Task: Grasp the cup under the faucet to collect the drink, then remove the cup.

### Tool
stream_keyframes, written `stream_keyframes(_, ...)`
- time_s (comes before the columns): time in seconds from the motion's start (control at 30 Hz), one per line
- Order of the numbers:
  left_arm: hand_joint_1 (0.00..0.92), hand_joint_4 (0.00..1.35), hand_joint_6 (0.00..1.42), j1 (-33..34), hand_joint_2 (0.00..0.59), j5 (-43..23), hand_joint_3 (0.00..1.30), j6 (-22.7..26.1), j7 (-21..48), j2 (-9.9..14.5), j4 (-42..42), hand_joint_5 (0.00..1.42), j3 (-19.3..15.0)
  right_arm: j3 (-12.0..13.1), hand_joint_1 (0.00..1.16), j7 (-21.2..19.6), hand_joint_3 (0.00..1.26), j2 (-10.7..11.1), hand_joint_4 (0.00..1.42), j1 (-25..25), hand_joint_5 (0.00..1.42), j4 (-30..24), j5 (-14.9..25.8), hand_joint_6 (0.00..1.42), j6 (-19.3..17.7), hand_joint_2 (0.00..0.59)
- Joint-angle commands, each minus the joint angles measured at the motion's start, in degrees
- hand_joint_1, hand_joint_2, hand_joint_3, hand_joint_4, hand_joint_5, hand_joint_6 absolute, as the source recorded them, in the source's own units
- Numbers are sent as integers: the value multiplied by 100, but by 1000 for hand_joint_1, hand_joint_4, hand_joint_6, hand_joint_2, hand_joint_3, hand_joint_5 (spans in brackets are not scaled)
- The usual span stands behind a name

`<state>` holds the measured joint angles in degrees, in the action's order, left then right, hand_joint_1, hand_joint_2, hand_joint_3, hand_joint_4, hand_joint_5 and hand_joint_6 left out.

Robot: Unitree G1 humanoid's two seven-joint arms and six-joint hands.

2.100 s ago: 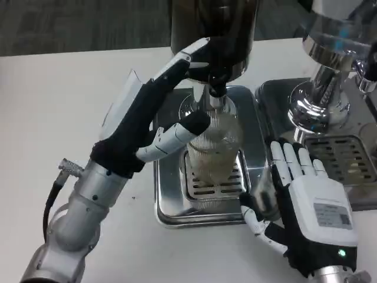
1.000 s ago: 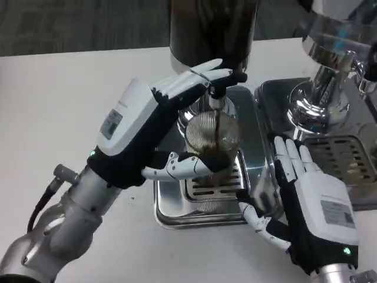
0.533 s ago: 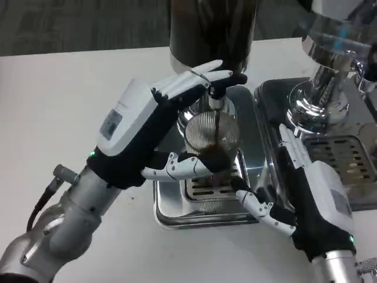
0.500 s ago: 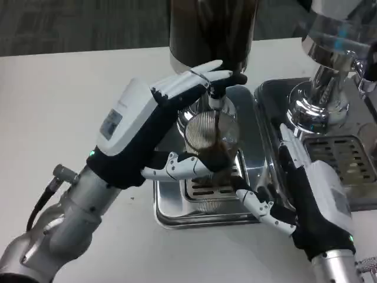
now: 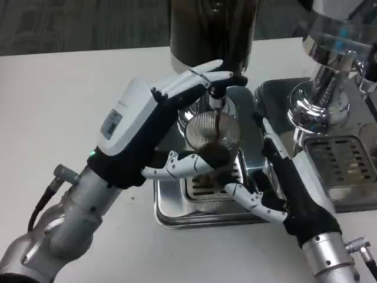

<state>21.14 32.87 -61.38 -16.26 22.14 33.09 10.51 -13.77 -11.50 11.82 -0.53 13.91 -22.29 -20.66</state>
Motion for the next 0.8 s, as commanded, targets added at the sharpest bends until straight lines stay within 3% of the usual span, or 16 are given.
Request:
stream_keyframes(0.03,0,214,419,-66,153,116,354,-15,128,58,71,415,149,30,512,143,0,-24,0,175,0,207,87,115,-202,216)
stream_keyframes(0.8,0,234,410,-97,170,11,377,40,117,64,118,430,113,13,509,601,0,-171,0,763,0,895,214,34,-211,201)
